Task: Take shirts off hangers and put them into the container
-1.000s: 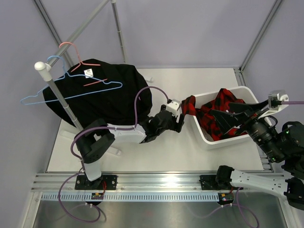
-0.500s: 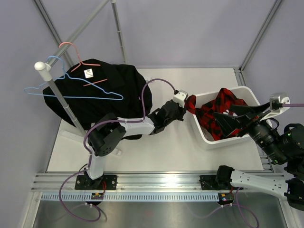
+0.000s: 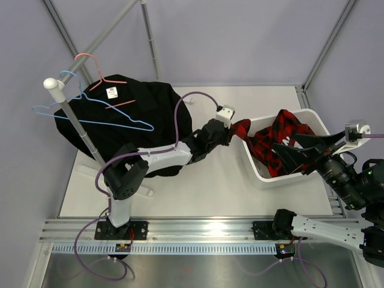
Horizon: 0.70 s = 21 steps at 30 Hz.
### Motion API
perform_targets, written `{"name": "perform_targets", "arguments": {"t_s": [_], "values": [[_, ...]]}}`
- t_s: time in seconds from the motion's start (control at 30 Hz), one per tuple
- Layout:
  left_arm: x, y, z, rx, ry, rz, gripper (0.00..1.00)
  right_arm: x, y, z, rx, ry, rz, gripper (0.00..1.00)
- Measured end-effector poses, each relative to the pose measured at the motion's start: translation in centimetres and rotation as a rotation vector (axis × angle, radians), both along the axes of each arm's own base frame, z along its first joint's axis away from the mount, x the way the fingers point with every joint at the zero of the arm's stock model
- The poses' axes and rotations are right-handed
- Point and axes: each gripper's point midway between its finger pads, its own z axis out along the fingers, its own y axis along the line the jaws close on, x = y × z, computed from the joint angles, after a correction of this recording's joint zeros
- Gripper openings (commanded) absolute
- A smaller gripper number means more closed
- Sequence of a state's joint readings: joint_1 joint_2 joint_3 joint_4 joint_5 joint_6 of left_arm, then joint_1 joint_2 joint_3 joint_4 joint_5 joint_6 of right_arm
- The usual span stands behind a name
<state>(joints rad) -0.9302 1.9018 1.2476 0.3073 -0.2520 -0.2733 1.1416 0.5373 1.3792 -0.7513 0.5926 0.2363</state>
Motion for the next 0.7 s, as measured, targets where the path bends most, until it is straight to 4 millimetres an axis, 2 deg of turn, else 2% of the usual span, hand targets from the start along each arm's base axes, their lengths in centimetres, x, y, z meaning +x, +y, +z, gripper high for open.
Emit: {"name": "perform_targets", "arguments": {"t_s": [0.1,0.3,0.33,0.4,0.47,0.53,0.6,0.7], "values": [[1.1,-1.2,4.8,0.008,-0.047,0.007,0.0,0.0,0.0,0.0,0.0,0.001,-0.001,1.0],[3.0,-4.1,21.6,-0.125,-0.24,0.051,0.0,0.0,0.0,0.0,0.006,0.005,-0.001,1.0],[2.9,-4.5,23.9,-0.156,-0.269,0.04,0.0,0.0,0.0,0.0,0.007,0.005,-0.001,0.99],[2.4,-5.1,26.6,-0.201,-0.297,-0.002,0.0,0.0,0.0,0.1,0.01,0.005,-0.001,0.99],[1.2,-6.2,27.1,-0.221,-0.293,-0.087,0.0,0.0,-0.1,0.2,0.015,0.005,-0.004,1.0],[-0.1,-7.6,26.0,-0.223,-0.263,-0.19,0.0,0.1,-0.4,0.3,0.018,0.005,-0.017,0.99],[-1.9,-9.4,23.4,-0.211,-0.203,-0.309,0.0,0.3,-0.6,0.3,0.02,0.007,-0.035,1.0],[-5.2,-12.4,18.0,-0.183,-0.078,-0.488,0.0,0.5,-0.9,0.5,0.03,0.002,-0.055,0.99]]}}
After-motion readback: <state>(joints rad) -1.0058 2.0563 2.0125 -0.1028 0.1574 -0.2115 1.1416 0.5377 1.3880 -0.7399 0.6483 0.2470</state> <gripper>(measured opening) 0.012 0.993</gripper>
